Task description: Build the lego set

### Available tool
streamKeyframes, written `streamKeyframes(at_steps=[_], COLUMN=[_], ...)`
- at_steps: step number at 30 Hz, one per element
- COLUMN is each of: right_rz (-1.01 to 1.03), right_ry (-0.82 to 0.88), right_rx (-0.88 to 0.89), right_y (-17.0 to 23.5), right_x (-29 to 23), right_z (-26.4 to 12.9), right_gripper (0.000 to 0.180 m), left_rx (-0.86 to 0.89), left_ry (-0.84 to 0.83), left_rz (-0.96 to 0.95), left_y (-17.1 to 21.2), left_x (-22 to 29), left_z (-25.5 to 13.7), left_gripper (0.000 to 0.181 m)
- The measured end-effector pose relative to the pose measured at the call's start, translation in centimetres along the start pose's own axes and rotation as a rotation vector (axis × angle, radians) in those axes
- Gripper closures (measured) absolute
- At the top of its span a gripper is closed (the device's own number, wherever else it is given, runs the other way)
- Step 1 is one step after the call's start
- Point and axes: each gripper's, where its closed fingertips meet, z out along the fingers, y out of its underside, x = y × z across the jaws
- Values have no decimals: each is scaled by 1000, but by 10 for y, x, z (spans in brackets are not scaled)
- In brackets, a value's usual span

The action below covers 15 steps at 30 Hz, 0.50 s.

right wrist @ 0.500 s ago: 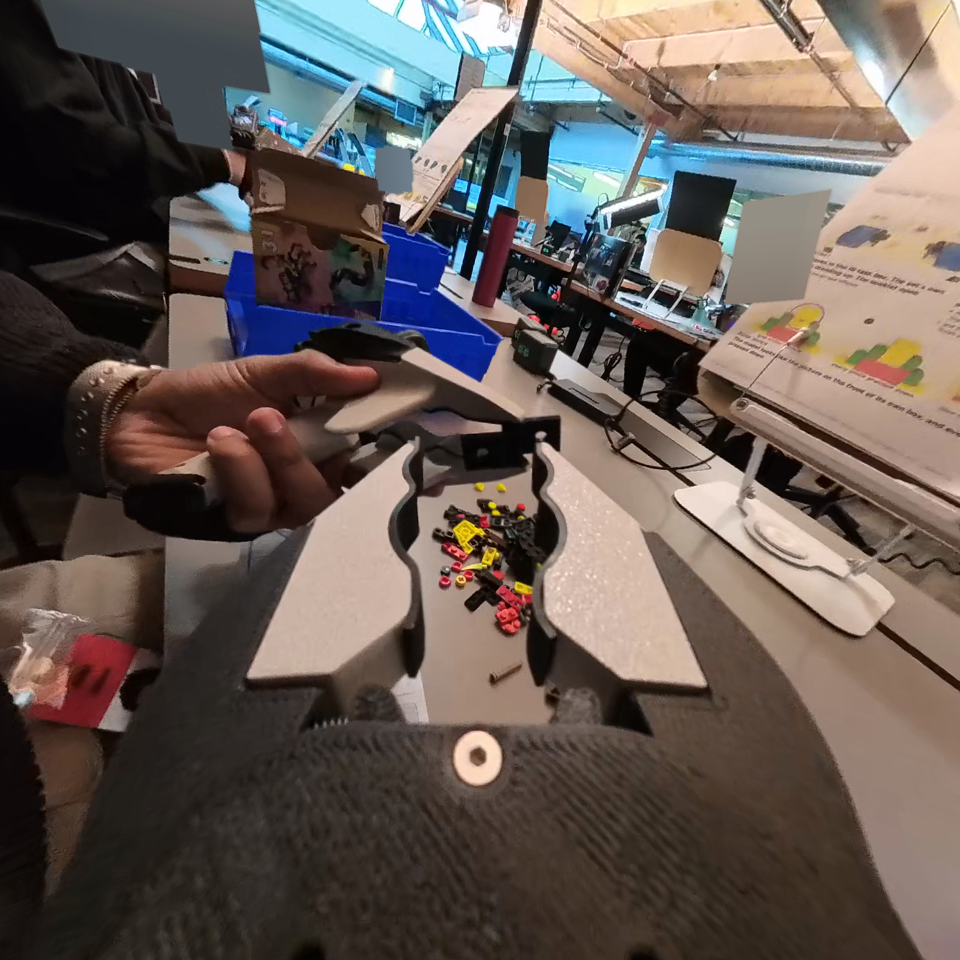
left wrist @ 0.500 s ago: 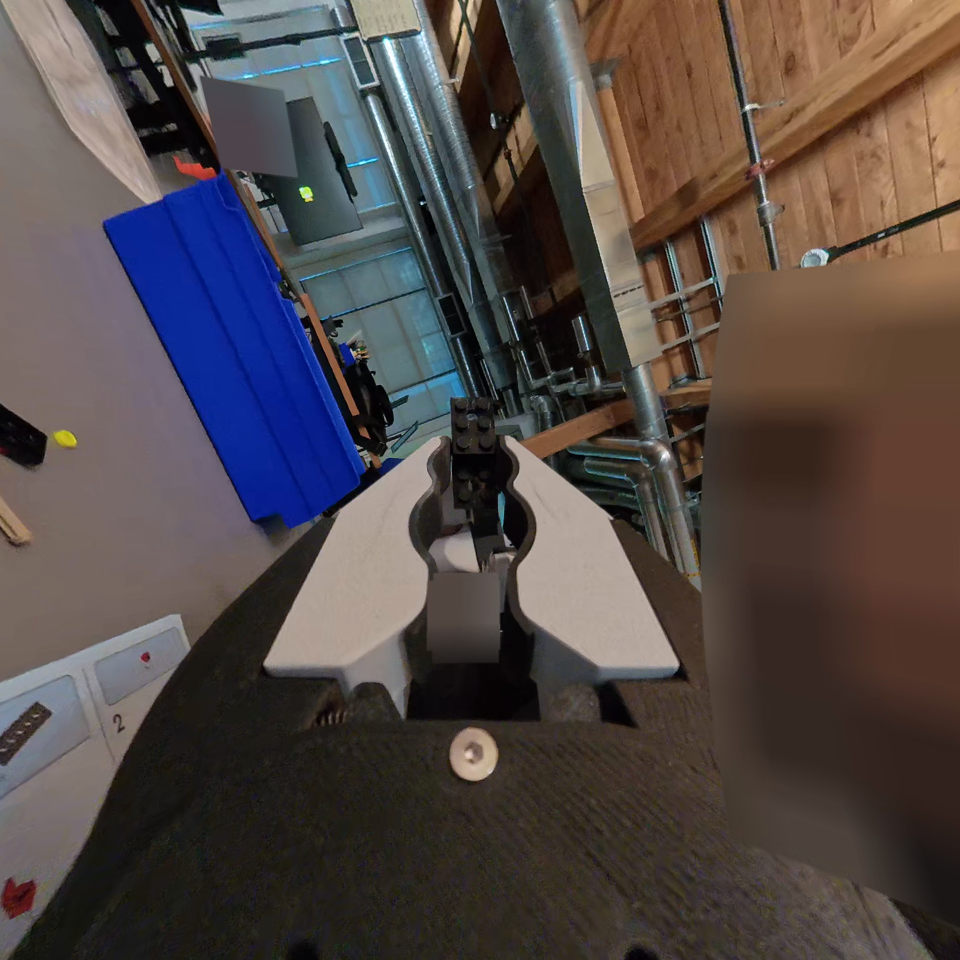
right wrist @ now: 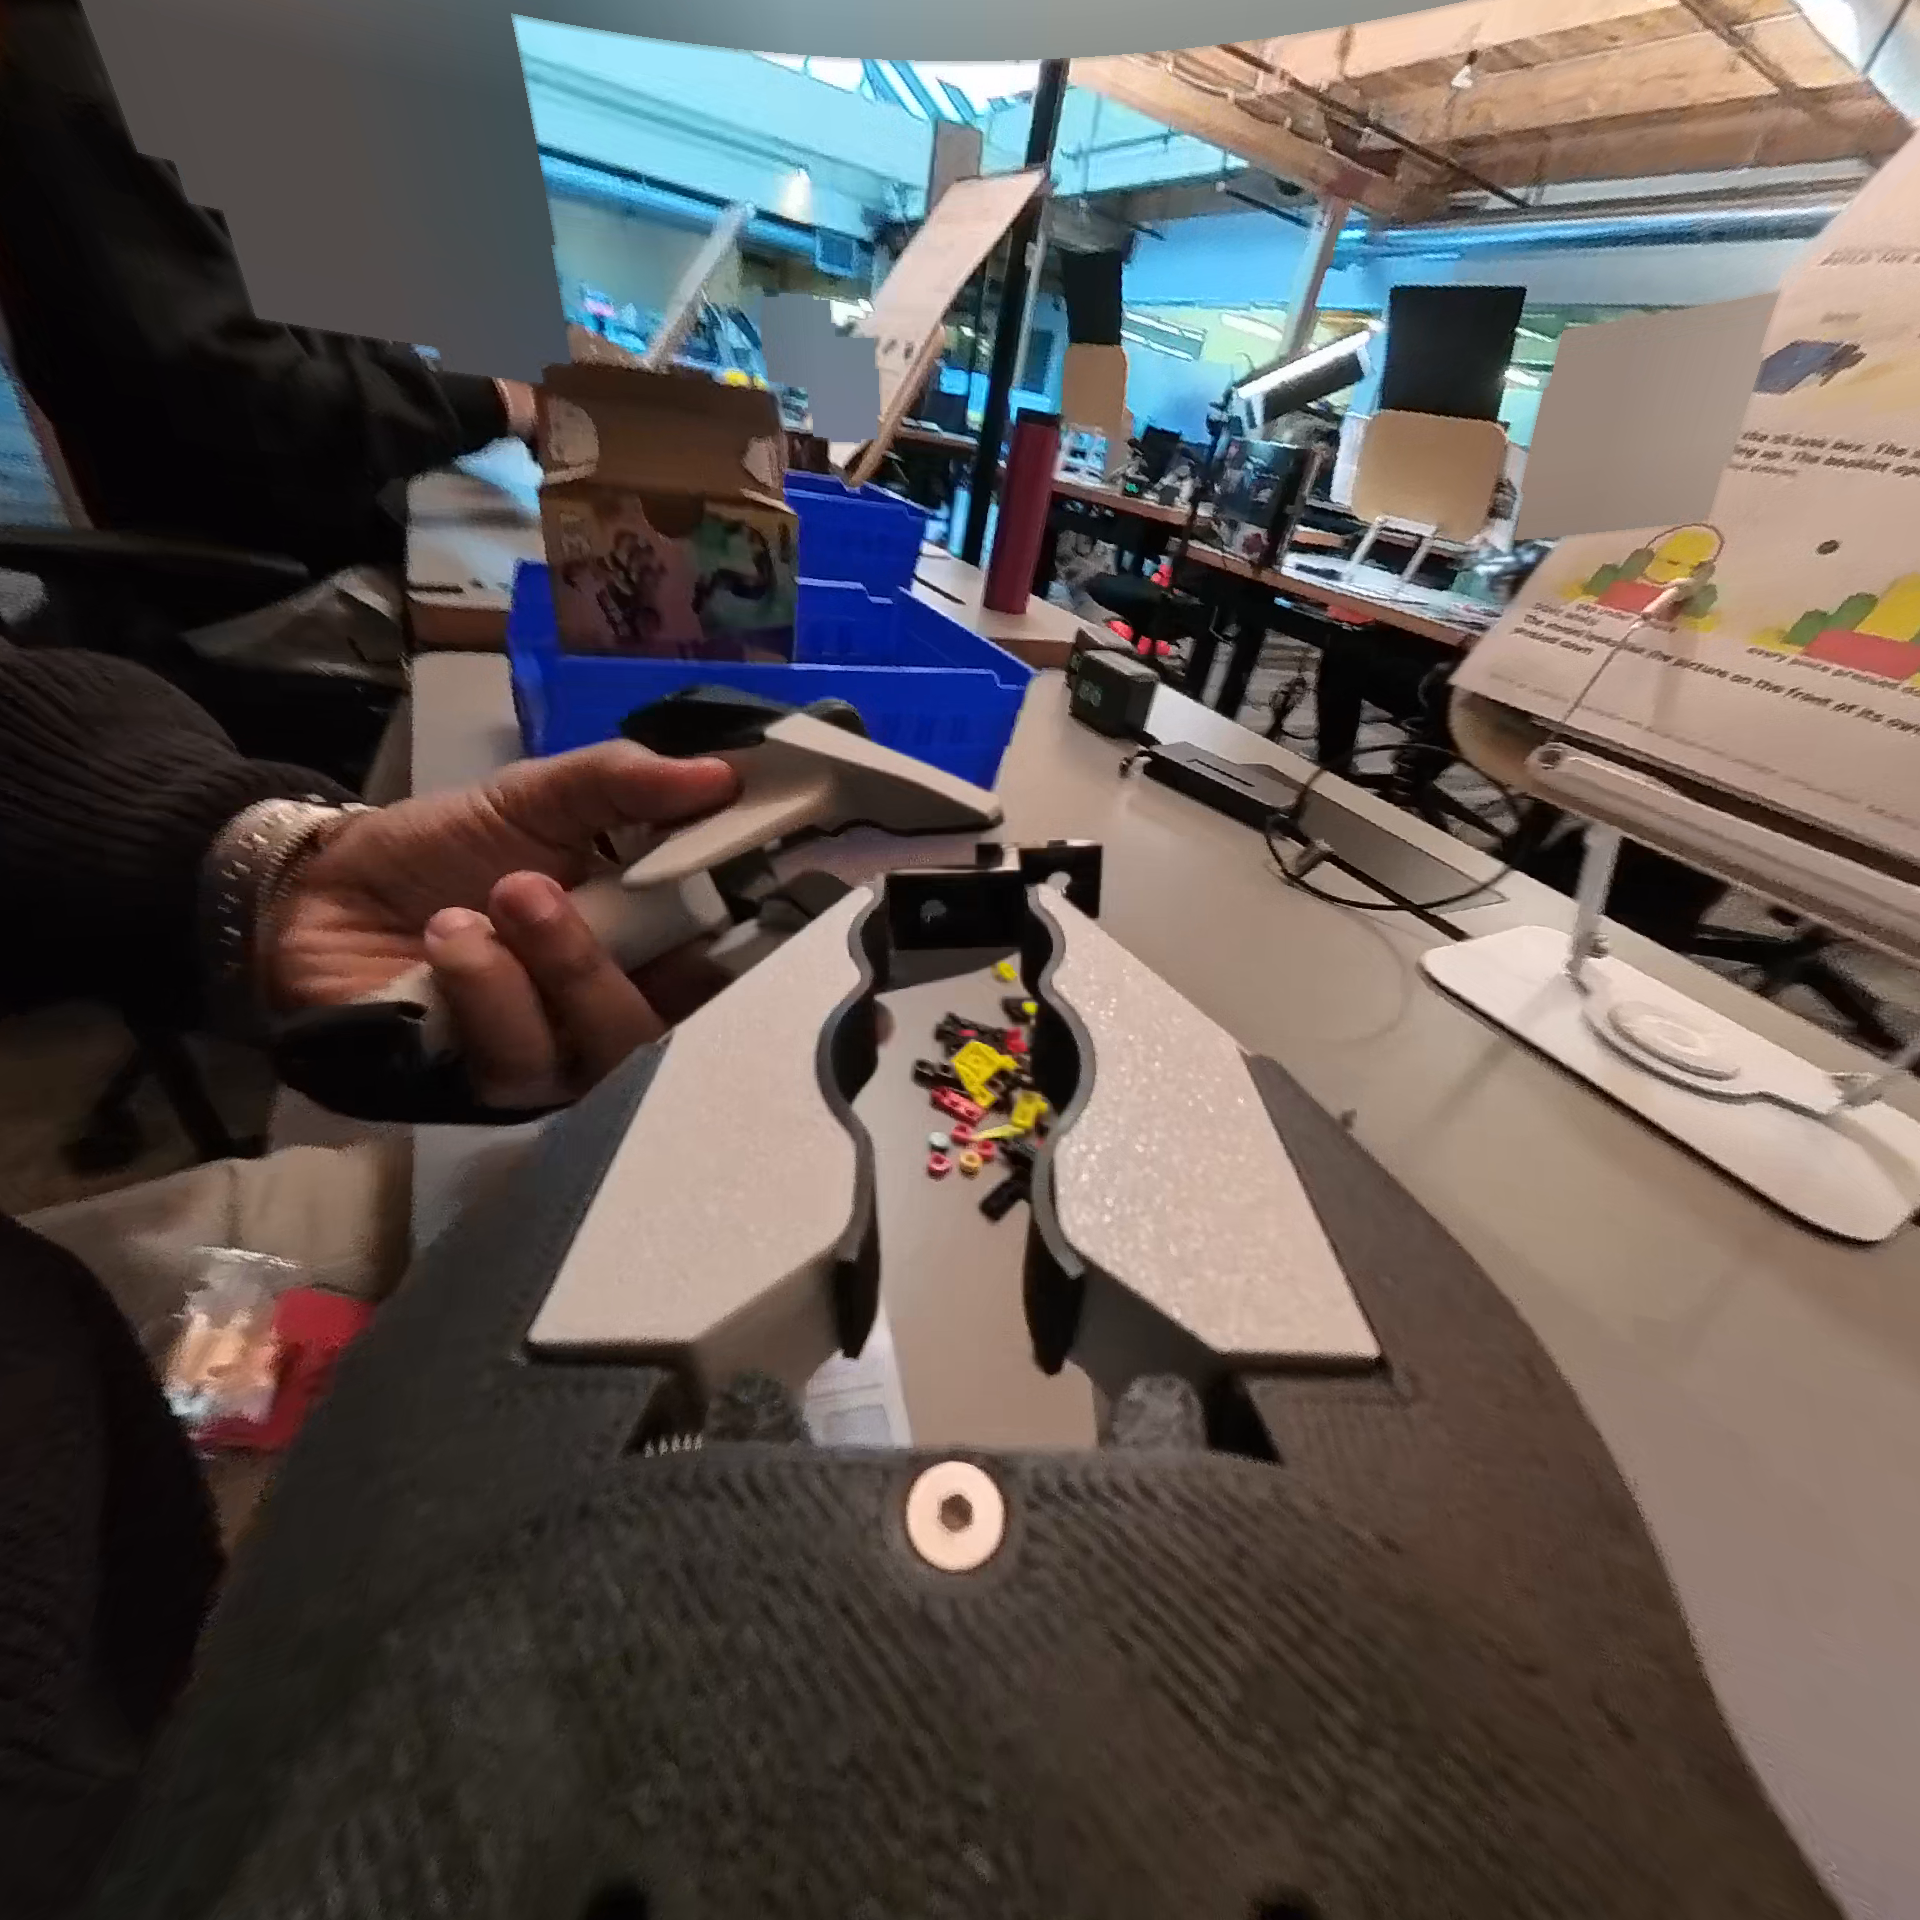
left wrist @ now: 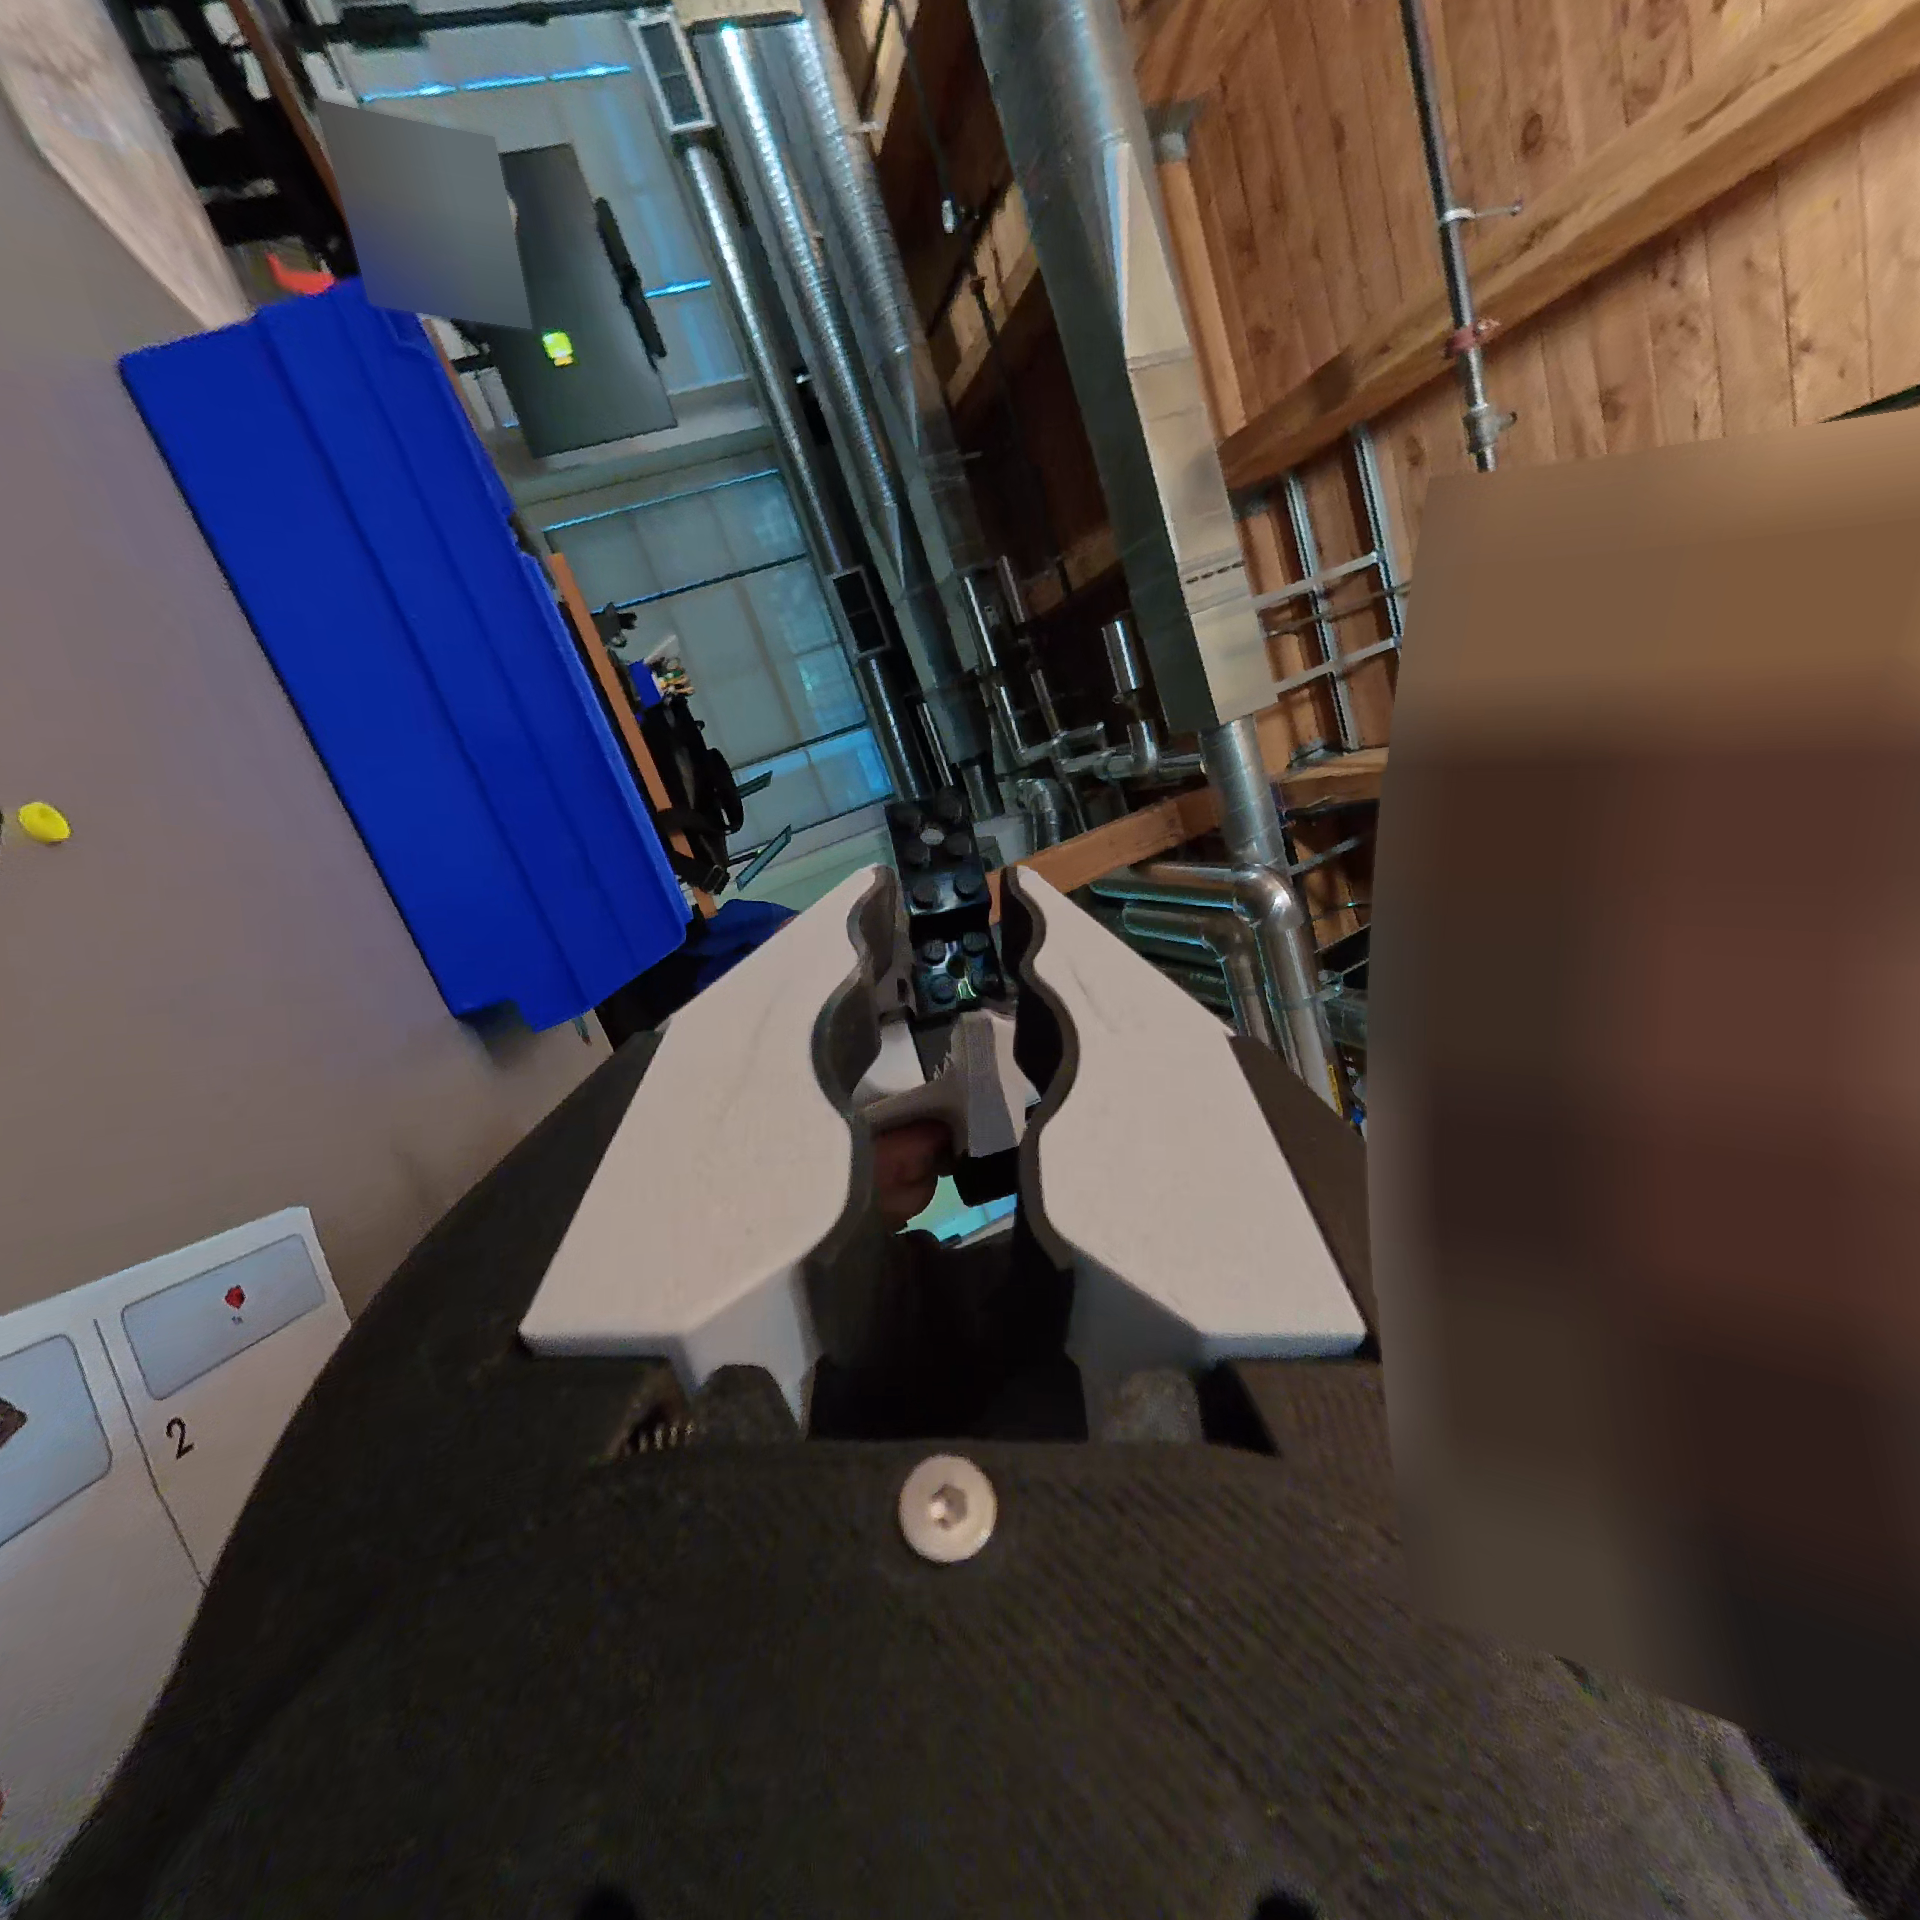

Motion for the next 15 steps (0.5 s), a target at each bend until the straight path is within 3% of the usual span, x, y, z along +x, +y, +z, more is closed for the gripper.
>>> streamKeyframes(at_steps=[3,10,15], right_rz=[111,454,640], right_ry=[-64,-248,-366], right_rx=[47,133,192], right_y=[-5,-9,-15], right_x=[-1,-1,-3], right_z=[-3,-7,-10], right_gripper=[158,157,157], left_rx=[3,-145,-154], left_ry=[-9,-82,-104], left_rz=[66,383,424], left_y=[-6,0,-1], left_x=[1,1,-2], left_z=[-5,-8,-10], left_gripper=[139,140,140])
